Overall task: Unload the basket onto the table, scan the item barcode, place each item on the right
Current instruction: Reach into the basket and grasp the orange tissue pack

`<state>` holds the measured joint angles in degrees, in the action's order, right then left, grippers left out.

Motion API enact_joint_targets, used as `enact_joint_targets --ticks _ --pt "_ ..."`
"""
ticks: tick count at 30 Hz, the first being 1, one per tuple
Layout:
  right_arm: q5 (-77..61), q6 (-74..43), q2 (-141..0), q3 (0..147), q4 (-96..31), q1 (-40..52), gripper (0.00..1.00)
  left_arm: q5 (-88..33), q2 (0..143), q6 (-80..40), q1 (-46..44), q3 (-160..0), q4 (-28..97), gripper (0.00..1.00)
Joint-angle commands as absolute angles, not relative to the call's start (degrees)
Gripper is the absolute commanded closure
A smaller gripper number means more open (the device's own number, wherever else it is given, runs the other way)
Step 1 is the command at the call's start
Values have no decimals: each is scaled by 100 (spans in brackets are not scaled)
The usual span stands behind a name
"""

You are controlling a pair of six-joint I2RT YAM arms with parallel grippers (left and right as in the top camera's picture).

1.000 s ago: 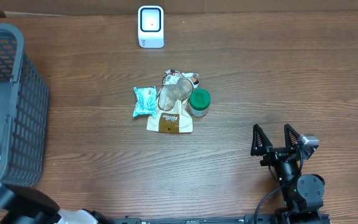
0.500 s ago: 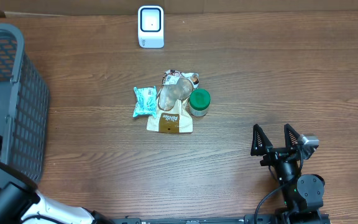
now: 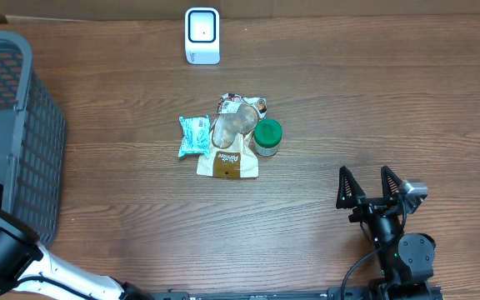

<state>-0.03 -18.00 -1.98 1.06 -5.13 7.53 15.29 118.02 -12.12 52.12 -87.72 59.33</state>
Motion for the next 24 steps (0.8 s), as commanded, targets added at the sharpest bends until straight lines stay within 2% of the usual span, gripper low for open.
enact_joint_targets --ticks 1,6,13,20,24 --pt "-32 -1774 -145 47 -475 733 0 1347 12064 -1179 5170 -8711 5955 96" --pt "-32 -1774 -145 47 -475 733 0 1236 12020 -1205 5164 -8862 6261 96" --pt "-32 -1772 -145 47 -475 733 0 941 11424 -1415 5000 -10009 7094 96" --pt "-32 -1774 -145 47 -475 733 0 -198 9920 -1420 4584 -10903 7116 96" --pt "-32 -1772 -145 47 -475 733 0 -985 8886 -1411 4005 -11024 6945 96"
